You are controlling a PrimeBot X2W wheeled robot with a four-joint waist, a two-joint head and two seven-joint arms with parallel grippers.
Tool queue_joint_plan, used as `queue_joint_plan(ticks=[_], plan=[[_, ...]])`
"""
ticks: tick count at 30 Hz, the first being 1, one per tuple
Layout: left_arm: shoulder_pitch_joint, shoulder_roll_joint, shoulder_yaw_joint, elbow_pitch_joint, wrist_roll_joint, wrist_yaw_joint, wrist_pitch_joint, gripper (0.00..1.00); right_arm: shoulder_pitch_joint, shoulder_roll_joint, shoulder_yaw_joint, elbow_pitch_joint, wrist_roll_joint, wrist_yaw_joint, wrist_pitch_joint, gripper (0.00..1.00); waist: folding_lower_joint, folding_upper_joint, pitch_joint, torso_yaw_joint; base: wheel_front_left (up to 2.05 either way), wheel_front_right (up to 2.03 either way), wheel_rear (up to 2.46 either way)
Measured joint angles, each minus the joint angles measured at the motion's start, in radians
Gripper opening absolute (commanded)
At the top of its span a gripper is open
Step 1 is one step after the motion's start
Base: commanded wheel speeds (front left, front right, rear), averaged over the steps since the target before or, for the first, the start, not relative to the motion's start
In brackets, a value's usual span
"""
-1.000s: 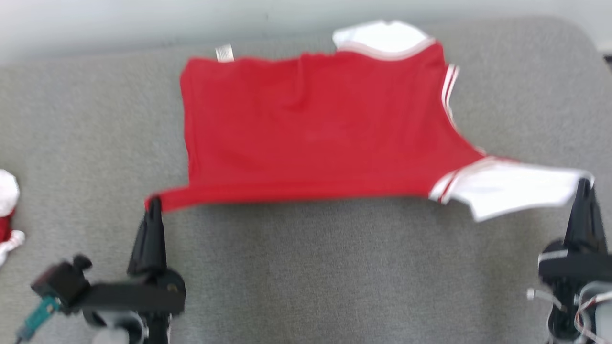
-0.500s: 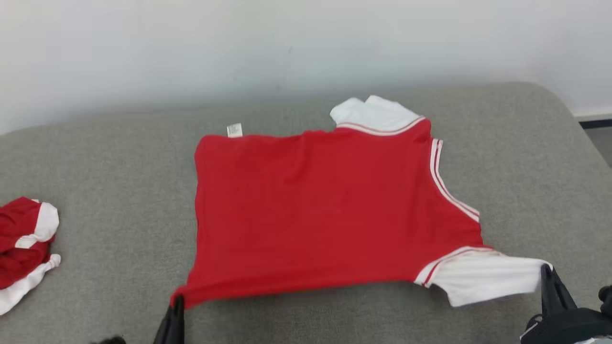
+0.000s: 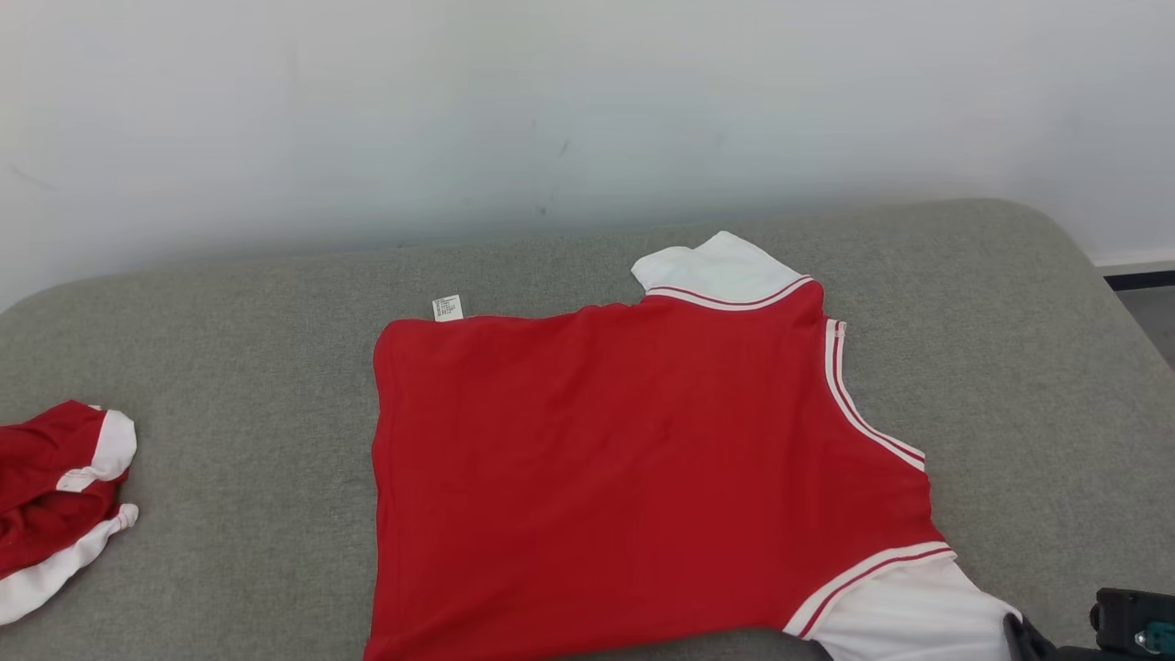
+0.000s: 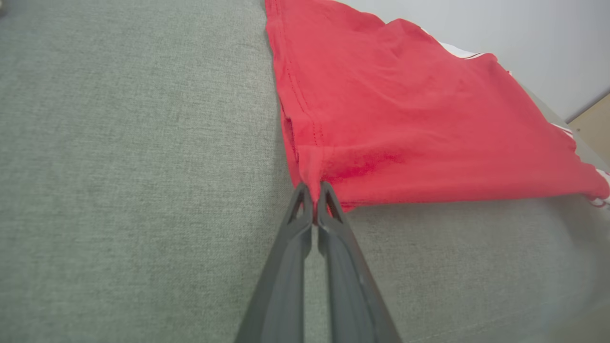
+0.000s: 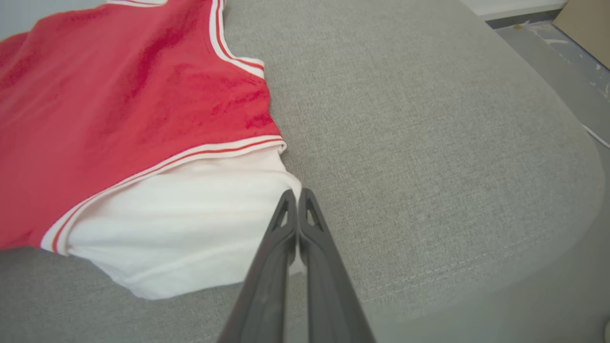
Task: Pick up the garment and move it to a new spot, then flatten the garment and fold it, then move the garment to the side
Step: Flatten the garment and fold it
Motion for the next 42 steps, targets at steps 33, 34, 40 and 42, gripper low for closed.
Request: queue_joint_plan(ticks=[33,34,40,42], plan=[[-0.303,-0.019,-0.049,0.060,0.006,0.049,0.158,0.00,-0.361,-0.018,0.082,0.104,-0.059,0.000,-0.028,0.00,0.0002,0.0001,0.076,0.044,0.00,0.00,0.00],[-0.318,-0.018,-0.051,0.071,0.010,0.054,0.164,0.00,-0.378,-0.022,0.082,0.116,-0.063,0.000,-0.051,0.00,0.0002,0.0001,0.081,0.045,0.00,0.00,0.00],[-0.390,-0.025,-0.053,0.131,0.019,0.072,0.179,0.00,-0.458,-0.039,0.123,0.213,-0.072,0.000,-0.123,0.00,0.0002,0.0002,0.111,0.044,0.00,0.00,0.00],[-0.407,-0.028,-0.052,0.145,0.019,0.079,0.178,0.00,-0.483,-0.048,0.128,0.236,-0.072,0.000,-0.148,0.00,0.0003,0.0002,0.121,0.043,0.00,0.00,0.00]])
